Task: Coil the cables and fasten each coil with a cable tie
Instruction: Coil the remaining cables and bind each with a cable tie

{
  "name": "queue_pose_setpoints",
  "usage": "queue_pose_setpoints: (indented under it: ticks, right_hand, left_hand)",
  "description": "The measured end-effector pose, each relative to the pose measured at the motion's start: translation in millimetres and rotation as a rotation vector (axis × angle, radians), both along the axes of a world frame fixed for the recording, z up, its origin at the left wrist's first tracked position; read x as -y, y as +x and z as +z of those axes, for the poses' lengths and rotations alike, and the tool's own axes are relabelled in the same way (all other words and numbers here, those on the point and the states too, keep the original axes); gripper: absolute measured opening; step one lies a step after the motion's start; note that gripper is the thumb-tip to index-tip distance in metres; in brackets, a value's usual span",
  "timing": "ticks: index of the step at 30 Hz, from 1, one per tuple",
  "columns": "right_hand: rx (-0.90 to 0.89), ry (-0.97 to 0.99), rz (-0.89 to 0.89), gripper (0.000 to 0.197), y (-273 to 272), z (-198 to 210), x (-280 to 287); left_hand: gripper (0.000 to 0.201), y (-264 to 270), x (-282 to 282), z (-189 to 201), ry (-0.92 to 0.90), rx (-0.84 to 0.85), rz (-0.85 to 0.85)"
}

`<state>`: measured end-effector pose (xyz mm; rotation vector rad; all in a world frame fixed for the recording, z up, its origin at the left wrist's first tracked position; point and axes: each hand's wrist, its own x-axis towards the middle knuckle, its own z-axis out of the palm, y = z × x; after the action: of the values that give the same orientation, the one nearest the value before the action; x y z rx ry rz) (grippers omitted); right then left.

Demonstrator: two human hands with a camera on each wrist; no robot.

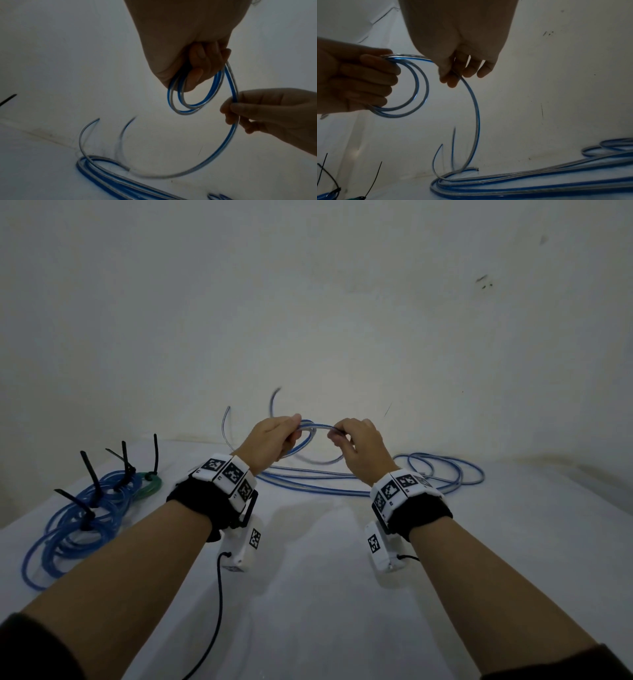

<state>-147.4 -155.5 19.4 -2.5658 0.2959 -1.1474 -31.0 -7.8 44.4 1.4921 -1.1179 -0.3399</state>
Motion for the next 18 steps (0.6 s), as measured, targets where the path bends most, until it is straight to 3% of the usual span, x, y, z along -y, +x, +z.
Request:
queue_pose_setpoints:
  ticks: [5,12,18]
  right_hand:
    - [-0.004,0.054,-0.12,0.017,1.2,-1.2,5.4]
    - [0.016,0.237,-0.336,0.018,-7.0,-5.3,16.5]
    - [0.095,0.474,-0.39,0.01,-6.2,-9.1,20.4]
  left_hand:
    - [0.039,-2.4,-2.2,6.2,-0.027,-0.008,-0.061]
    - [0.04,0.2,-8.4,17.5,-0.137,-0.236,-0.096]
    - [0.035,5.9,-5.8,19.6,-0.232,-0.483,-0.189]
